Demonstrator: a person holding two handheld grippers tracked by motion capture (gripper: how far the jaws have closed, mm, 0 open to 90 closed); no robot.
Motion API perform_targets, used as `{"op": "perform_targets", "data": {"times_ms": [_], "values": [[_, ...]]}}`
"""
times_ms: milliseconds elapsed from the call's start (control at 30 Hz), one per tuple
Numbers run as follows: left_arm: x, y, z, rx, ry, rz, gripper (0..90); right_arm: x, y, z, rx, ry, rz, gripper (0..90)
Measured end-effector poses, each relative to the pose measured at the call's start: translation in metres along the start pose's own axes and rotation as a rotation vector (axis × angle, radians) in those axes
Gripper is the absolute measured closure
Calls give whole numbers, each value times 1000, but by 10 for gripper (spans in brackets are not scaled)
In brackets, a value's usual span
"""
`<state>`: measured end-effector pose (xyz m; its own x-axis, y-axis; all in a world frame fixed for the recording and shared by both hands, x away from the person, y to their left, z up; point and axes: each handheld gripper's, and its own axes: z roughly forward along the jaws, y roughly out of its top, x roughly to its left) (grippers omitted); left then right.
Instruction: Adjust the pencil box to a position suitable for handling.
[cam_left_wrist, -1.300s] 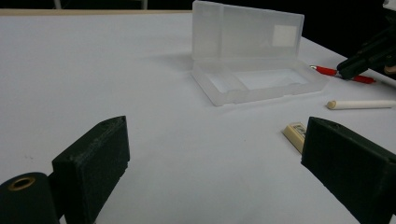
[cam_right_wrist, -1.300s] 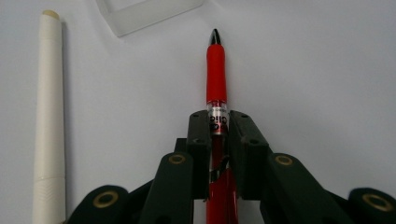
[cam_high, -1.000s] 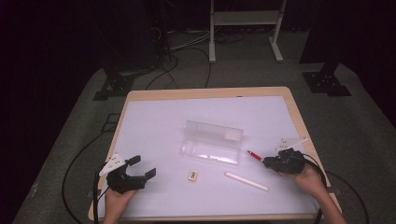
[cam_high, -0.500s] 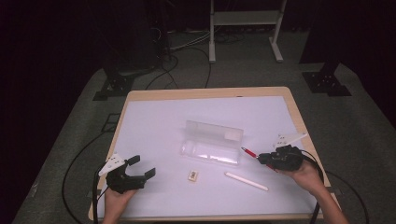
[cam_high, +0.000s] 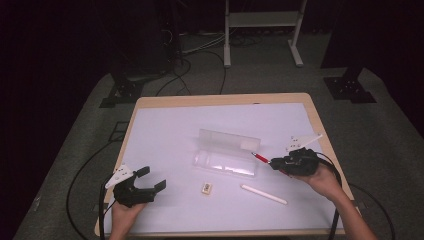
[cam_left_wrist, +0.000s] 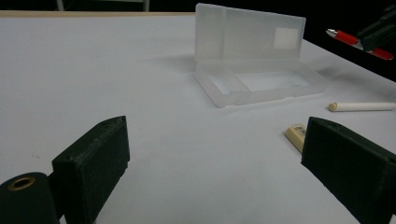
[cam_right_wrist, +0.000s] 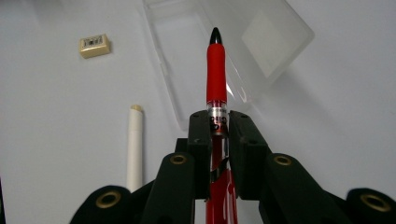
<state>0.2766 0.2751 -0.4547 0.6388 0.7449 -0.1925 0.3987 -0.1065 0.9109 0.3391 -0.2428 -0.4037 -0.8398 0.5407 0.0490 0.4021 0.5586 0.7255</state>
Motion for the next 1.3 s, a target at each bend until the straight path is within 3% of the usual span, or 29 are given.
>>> {"op": "perform_targets", "data": {"times_ms": [400,1300], "values": [[1,0,0,-2,-1,-1,73,5,25,3,-14,15,-49,786],[1,0,-1,-8,-1,-4,73,14,59,14,-4,56,-107,786]]}}
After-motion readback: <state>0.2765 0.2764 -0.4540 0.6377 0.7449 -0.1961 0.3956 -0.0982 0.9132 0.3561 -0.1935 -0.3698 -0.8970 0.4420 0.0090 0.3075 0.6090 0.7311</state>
